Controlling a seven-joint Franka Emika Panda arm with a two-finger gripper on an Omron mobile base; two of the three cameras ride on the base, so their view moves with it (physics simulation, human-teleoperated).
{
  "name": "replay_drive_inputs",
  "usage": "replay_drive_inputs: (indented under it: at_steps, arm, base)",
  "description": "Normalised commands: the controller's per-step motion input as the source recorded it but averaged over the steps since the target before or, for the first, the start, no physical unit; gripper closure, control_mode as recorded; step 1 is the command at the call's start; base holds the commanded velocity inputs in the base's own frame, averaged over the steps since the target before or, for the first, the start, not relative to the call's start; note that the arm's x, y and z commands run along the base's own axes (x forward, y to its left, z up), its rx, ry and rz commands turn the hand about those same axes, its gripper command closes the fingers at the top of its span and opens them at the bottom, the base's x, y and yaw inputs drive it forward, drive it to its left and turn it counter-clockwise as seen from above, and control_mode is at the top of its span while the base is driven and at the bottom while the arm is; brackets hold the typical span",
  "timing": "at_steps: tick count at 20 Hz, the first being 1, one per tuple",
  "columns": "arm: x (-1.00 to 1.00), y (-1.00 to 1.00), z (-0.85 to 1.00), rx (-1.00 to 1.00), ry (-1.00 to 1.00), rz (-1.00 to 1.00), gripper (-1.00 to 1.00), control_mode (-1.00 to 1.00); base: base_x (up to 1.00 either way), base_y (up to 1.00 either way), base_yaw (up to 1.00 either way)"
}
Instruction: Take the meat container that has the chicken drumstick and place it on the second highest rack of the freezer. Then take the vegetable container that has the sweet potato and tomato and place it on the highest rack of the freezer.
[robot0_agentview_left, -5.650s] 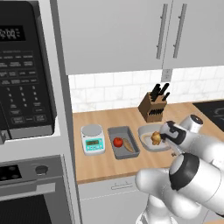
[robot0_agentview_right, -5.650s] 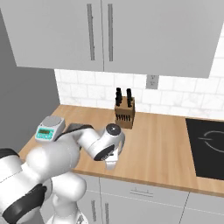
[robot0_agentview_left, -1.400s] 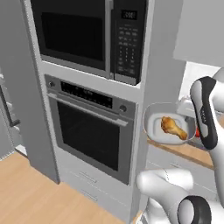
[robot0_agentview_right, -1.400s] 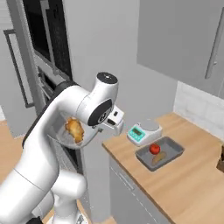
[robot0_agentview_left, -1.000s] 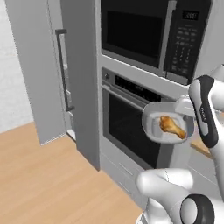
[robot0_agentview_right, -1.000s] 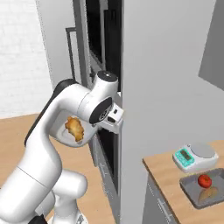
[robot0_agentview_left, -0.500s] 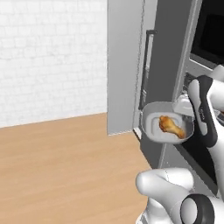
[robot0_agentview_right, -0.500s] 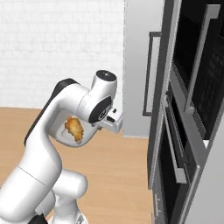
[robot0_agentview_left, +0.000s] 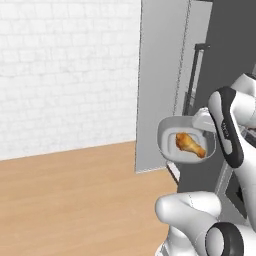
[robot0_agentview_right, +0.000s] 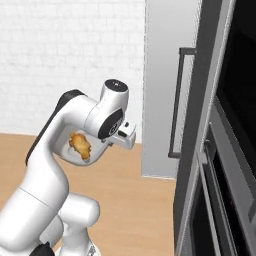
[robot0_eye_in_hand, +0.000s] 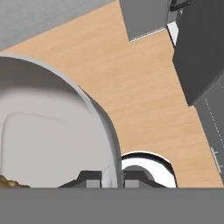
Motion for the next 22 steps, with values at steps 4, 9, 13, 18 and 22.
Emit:
replay_drive_inputs:
  at_steps: [4, 9, 13, 18, 22]
  arm:
    - [0.00, 0.00, 0.00, 0.00, 0.00, 0.00, 1.00, 1.00]
    - [0.00, 0.00, 0.00, 0.00, 0.00, 0.00, 1.00, 1.00]
    - [0.00, 0.00, 0.00, 0.00, 0.00, 0.00, 1.00, 1.00]
    - [0.00, 0.00, 0.00, 0.00, 0.00, 0.00, 1.00, 1.00]
    - [0.00, 0.00, 0.00, 0.00, 0.00, 0.00, 1.00, 1.00]
  base:
    - [0.98, 0.21, -0.10]
    - [0.87, 0.42, -0.31]
    - [0.47, 0.63, -0.46]
    - [0.03, 0.61, -0.48]
    - [0.00, 0.53, -0.51]
